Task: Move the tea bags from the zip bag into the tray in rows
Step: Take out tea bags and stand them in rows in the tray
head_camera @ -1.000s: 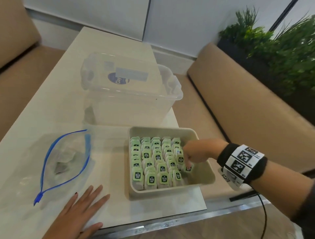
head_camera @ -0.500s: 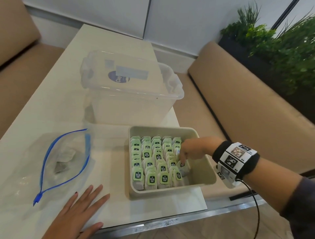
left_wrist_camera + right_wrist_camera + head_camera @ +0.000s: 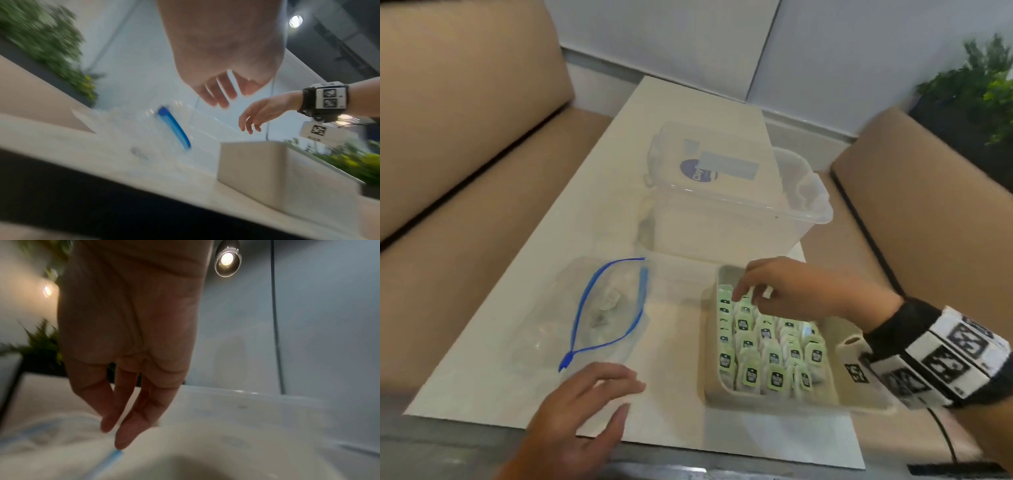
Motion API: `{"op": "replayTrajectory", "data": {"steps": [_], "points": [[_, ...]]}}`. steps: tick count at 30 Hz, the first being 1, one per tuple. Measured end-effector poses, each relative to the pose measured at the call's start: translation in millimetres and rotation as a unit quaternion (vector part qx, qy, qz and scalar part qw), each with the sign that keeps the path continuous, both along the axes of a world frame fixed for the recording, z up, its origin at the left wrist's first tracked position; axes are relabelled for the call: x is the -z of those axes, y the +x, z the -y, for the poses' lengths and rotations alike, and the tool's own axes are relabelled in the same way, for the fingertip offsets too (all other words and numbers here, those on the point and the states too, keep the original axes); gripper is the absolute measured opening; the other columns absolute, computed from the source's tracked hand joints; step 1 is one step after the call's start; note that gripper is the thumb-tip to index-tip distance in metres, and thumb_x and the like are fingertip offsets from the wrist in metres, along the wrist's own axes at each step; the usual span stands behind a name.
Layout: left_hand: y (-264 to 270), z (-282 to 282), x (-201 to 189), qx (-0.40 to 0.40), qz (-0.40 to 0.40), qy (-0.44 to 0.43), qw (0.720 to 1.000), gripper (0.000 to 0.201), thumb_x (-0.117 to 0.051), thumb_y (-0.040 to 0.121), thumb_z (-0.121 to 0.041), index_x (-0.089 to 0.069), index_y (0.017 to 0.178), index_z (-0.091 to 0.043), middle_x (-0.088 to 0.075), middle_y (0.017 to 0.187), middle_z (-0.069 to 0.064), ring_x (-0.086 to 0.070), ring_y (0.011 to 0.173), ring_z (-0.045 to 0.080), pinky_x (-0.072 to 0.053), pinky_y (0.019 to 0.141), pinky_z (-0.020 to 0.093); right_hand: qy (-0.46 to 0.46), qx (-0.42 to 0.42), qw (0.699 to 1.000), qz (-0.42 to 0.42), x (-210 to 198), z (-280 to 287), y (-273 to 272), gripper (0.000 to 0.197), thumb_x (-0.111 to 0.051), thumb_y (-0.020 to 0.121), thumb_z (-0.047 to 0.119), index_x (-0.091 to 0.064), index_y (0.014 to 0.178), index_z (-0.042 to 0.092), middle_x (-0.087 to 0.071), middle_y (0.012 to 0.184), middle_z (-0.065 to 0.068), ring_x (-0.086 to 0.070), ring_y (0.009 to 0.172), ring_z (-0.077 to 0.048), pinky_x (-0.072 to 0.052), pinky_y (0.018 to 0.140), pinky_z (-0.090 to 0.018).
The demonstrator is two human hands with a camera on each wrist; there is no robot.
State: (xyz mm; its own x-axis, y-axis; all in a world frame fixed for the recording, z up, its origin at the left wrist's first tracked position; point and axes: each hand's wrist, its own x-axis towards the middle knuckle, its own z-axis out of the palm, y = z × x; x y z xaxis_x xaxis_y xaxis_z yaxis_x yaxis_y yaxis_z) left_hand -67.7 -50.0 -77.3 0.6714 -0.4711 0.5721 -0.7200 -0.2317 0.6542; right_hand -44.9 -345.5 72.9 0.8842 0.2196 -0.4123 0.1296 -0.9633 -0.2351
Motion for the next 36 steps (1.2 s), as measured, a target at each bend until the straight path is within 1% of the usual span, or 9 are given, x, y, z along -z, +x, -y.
{"op": "replayTrajectory", "data": {"steps": [5, 9, 13, 16, 19, 22, 28, 32, 36], "points": [[21.6, -45.1, 1.2, -0.128, -0.089, 0.049, 0.987, 0.089, -0.07, 0.058, -0.043, -0.03, 0.137, -0.034, -0.025, 0.138, -0.027, -0.027, 0.13, -0.008, -0.028, 0.105, 0.017, 0.075, -0.018, 0.994, -0.072, -2.6, -123.5, 34.1, 0.03, -0.047, 0.093, 0.018, -0.058, 0.12, 0.01, -0.061, 0.117, 0.001, -0.063, 0.099, -0.018, -0.048, 0.09, -0.028], [43.4, -59.3, 37.6, -0.157, -0.212, 0.155, 0.952, 0.137, -0.09, 0.053, -0.036, 0.014, 0.141, -0.048, 0.004, 0.151, -0.021, 0.005, 0.143, 0.001, -0.016, 0.117, 0.038, -0.056, -0.041, 0.99, -0.12, 35.7, -179.9, 71.9, 0.025, -0.042, 0.093, 0.015, -0.046, 0.069, 0.007, -0.049, 0.071, -0.005, -0.049, 0.071, -0.024, -0.038, 0.059, -0.027], [64.4, -55.5, 55.9, -0.167, -0.28, 0.104, 0.94, 0.124, -0.086, 0.064, -0.031, 0.003, 0.149, -0.035, -0.001, 0.159, -0.008, -0.002, 0.147, 0.011, -0.015, 0.118, 0.034, -0.178, -0.064, 0.974, -0.126, 59.8, -193.5, 86.4, 0.025, -0.04, 0.094, 0.005, -0.038, 0.07, 0.008, -0.031, 0.064, 0.0, -0.034, 0.058, -0.015, -0.029, 0.051, -0.021], [76.3, -57.0, 65.0, -0.169, -0.28, 0.063, 0.943, 0.087, -0.074, 0.079, -0.031, -0.02, 0.148, -0.033, -0.017, 0.156, -0.006, -0.017, 0.143, 0.009, -0.025, 0.113, 0.03, -0.179, -0.028, 0.977, -0.115, 66.3, -189.9, 90.1, 0.021, -0.042, 0.094, 0.004, -0.046, 0.073, 0.005, -0.036, 0.068, -0.003, -0.042, 0.064, -0.019, -0.034, 0.057, -0.022], [83.7, -64.9, 69.1, -0.182, -0.243, 0.041, 0.952, 0.049, -0.058, 0.092, -0.025, -0.041, 0.138, -0.025, -0.039, 0.142, -0.007, -0.036, 0.133, 0.01, -0.029, 0.105, 0.02, -0.102, 0.02, 0.991, -0.082, 73.5, -183.6, 92.5, 0.028, -0.039, 0.094, 0.003, -0.058, 0.113, -0.004, -0.059, 0.111, -0.015, -0.056, 0.107, -0.03, -0.046, 0.089, -0.031], [90.6, -74.6, 71.3, -0.171, -0.232, 0.017, 0.958, 0.031, -0.054, 0.094, -0.019, -0.051, 0.123, -0.031, -0.051, 0.129, -0.011, -0.049, 0.122, 0.009, -0.039, 0.102, 0.024, -0.036, 0.049, 0.998, 0.0, 86.6, -184.3, 87.2, 0.035, -0.037, 0.094, 0.002, -0.056, 0.122, -0.003, -0.054, 0.129, -0.019, -0.051, 0.118, -0.033, -0.04, 0.101, -0.035], [99.5, -93.9, 68.4, -0.096, -0.256, 0.02, 0.962, 0.033, -0.05, 0.096, -0.012, -0.055, 0.111, -0.042, -0.059, 0.12, -0.02, -0.049, 0.115, -0.01, -0.034, 0.09, 0.001, 0.053, 0.053, 0.993, 0.087, 115.3, -187.7, 92.5, 0.037, -0.058, 0.089, 0.015, -0.057, 0.124, 0.006, -0.051, 0.128, -0.01, -0.051, 0.115, -0.026, -0.038, 0.093, -0.026], [100.8, -98.4, 67.9, -0.073, -0.255, 0.033, 0.963, 0.05, -0.048, 0.096, -0.004, -0.05, 0.111, -0.051, -0.054, 0.119, -0.027, -0.05, 0.116, -0.006, -0.038, 0.095, 0.009, -0.039, -0.045, 0.997, 0.051, 117.3, -205.3, 106.1, 0.048, -0.056, 0.09, 0.014, -0.042, 0.135, 0.003, -0.039, 0.139, -0.015, -0.04, 0.126, -0.033, -0.032, 0.102, -0.03], [96.4, -92.7, 61.0, -0.155, -0.267, 0.048, 0.95, 0.056, -0.05, 0.085, 0.006, -0.048, 0.11, -0.044, -0.055, 0.116, -0.013, -0.051, 0.114, 0.007, -0.042, 0.096, 0.025, -0.211, -0.152, 0.964, -0.05, 119.8, -229.7, 121.1, 0.075, -0.046, 0.095, 0.037, -0.001, 0.15, 0.012, -0.031, 0.149, -0.018, -0.023, 0.139, -0.036, -0.014, 0.115, -0.046]]}}
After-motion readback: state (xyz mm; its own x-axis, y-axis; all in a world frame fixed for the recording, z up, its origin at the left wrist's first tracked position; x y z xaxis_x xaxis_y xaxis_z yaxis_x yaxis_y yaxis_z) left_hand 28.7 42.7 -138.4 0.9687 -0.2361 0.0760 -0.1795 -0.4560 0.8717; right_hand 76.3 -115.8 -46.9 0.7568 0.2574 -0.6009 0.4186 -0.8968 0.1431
